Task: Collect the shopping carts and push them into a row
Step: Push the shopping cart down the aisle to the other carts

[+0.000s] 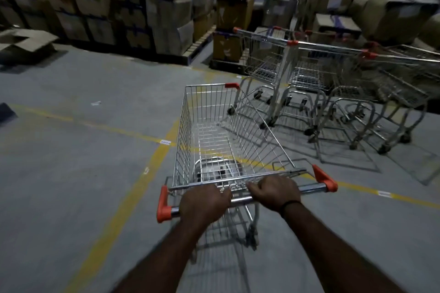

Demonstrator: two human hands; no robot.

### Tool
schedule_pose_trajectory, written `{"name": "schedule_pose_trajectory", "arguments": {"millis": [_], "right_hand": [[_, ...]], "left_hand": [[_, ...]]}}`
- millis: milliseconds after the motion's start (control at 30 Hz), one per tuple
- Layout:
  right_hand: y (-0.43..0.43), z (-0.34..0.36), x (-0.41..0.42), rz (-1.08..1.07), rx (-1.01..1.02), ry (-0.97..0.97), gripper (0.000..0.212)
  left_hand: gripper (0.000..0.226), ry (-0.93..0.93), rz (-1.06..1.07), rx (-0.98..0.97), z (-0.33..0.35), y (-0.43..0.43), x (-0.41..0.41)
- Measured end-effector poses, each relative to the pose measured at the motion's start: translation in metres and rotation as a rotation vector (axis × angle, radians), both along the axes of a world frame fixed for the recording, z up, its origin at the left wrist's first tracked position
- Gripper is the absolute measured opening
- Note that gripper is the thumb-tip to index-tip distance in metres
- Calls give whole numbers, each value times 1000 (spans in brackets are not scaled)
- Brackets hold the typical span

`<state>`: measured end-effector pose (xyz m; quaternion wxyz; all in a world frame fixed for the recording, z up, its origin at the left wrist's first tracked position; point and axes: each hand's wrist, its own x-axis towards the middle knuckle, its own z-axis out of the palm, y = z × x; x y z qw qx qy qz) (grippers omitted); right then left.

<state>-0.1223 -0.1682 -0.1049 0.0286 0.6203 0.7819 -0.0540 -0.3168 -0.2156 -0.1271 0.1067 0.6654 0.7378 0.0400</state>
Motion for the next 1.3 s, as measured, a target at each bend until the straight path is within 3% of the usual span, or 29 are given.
{"name": "schedule_pose_trajectory", "arguments": {"millis": [633,967,1300], "right_hand": [[343,-19,-74,101,73,25,70],[503,-16,-105,243,36,0,88],[661,-8,-151,226,43,-33,90]], "left_hand": [[73,94,92,48,1,321,-69],[66,109,181,40,9,476,-100],[66,177,162,96,4,639,-143]]}}
